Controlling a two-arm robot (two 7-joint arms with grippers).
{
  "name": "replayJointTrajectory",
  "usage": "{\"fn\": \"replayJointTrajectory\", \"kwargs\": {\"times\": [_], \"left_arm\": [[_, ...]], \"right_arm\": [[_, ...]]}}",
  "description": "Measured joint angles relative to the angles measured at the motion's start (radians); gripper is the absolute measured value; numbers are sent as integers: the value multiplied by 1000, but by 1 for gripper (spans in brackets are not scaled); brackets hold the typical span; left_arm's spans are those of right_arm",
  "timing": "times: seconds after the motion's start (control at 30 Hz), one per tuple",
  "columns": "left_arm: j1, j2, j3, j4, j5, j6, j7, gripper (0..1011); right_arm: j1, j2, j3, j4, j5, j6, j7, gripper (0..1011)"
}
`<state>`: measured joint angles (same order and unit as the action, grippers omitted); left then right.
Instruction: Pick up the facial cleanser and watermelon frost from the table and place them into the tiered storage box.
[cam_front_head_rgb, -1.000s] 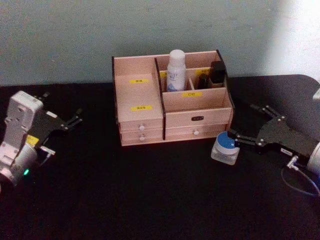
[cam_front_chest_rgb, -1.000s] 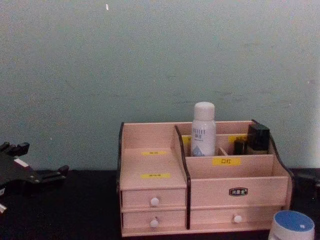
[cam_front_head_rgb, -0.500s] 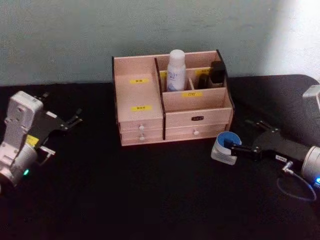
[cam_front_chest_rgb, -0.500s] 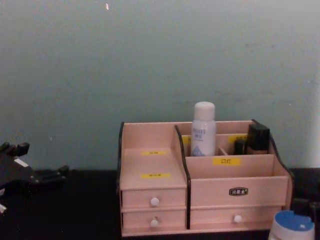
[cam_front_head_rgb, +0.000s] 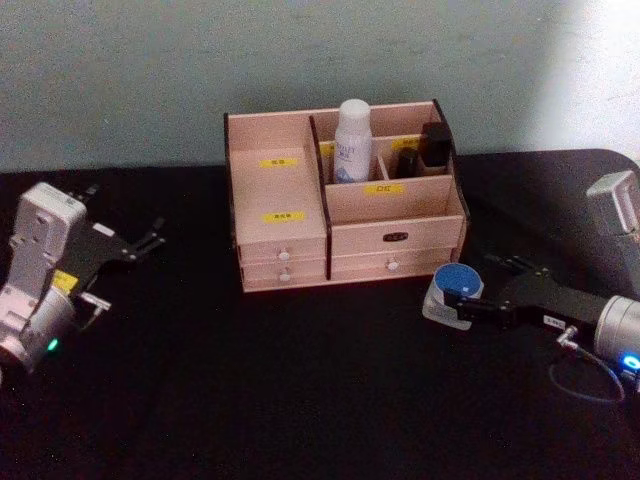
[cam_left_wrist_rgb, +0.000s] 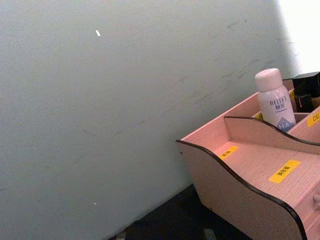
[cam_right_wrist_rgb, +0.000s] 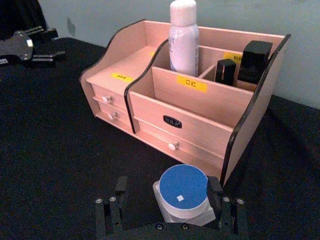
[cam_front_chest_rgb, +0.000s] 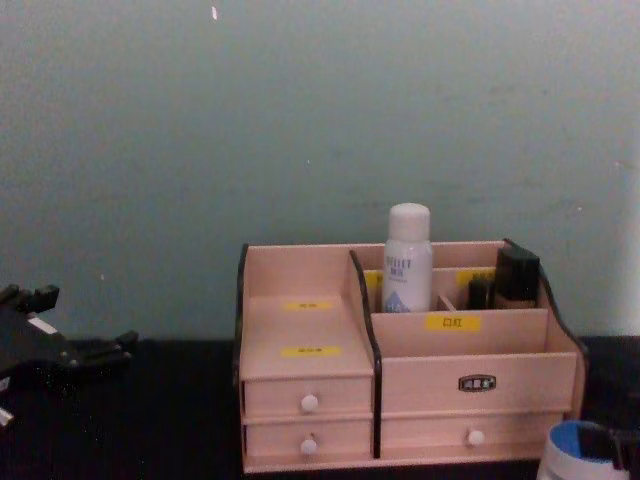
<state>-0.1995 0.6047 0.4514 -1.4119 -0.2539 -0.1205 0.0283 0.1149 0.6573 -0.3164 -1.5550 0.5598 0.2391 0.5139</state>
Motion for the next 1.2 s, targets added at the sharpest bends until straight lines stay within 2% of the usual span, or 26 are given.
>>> {"fn": "replayJointTrajectory", "kwargs": {"times": [0.47,1.2], "left_arm": [[0,0,0,0,0,0,0,1001],[0,0,0,0,0,0,0,1001]], "right_arm": [[33,1,-52,36,-42,-27,-23,1002],[60,-22,-65,81,-66,-29,-28,1003]]}}
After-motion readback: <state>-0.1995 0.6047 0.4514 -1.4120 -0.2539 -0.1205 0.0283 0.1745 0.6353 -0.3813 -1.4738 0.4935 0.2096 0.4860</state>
